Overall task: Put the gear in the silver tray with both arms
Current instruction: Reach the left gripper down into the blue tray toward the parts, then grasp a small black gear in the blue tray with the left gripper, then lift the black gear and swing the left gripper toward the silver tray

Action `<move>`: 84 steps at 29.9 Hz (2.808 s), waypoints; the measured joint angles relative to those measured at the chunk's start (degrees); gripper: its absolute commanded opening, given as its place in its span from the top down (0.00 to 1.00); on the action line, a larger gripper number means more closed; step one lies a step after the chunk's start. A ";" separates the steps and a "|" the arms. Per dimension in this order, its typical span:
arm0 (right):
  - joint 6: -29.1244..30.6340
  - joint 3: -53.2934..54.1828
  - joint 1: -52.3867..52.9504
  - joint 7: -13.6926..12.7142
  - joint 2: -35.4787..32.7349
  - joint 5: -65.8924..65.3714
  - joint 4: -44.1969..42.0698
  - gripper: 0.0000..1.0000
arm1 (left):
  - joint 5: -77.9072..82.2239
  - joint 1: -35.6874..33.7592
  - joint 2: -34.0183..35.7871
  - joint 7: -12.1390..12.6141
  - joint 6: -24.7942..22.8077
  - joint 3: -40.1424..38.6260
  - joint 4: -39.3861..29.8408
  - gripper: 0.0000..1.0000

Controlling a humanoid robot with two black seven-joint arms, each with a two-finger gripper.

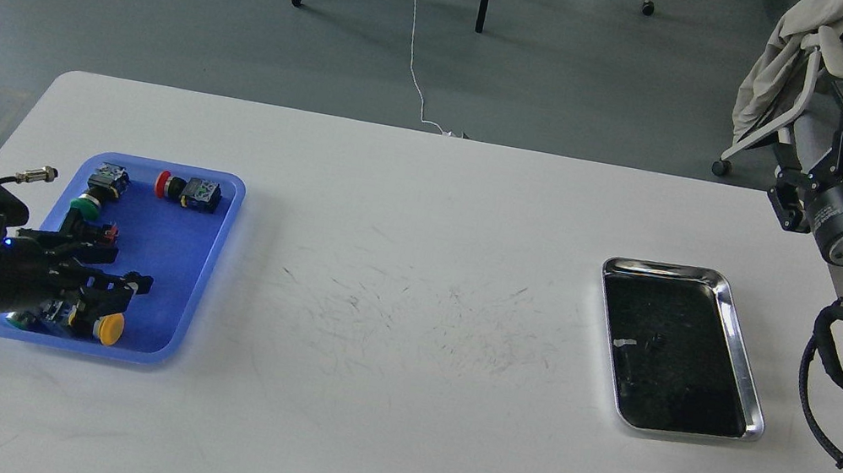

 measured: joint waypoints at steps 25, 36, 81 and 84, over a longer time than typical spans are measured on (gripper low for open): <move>0.05 -0.70 -0.51 0.00 0.36 0.00 -0.51 0.07 | 4.32 0.38 -0.19 0.01 0.11 -0.09 0.72 0.73; 0.07 -0.82 -1.04 0.00 0.34 -0.07 -0.60 0.07 | 4.75 0.32 0.57 0.02 0.10 -0.12 -0.06 0.88; -1.06 0.16 -1.66 0.00 0.49 -1.28 -1.01 0.07 | 19.02 -21.19 -24.00 0.02 -20.55 -5.18 -17.15 0.89; -1.09 -0.09 -1.70 0.00 0.54 -1.28 -1.77 0.07 | 20.44 -20.93 -30.06 0.02 -20.55 -4.58 -12.79 0.89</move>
